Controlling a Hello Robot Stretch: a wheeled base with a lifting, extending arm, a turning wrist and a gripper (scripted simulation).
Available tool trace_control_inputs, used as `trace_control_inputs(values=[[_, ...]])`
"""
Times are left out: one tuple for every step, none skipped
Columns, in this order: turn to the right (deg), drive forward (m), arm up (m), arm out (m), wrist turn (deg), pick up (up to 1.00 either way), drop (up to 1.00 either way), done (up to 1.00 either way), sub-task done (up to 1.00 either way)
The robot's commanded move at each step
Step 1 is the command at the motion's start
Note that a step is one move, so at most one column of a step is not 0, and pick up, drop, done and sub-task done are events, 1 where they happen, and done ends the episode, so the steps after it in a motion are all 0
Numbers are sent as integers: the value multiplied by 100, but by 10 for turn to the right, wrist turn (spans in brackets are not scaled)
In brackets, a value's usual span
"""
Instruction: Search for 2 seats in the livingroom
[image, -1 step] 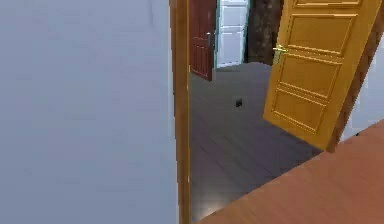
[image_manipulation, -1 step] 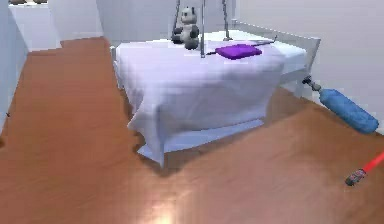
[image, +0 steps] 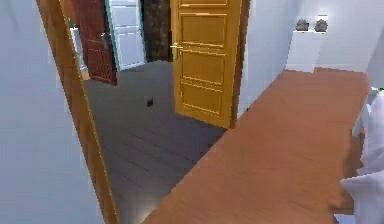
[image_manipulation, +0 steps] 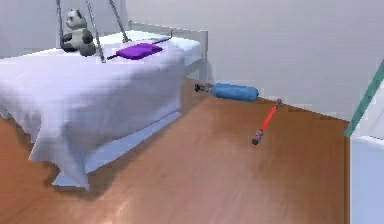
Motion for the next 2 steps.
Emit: trace_control_inputs(values=[[0,85,0,0,0,0,0,0,0],[-60,0,0,0,0,0,0,0,0]])
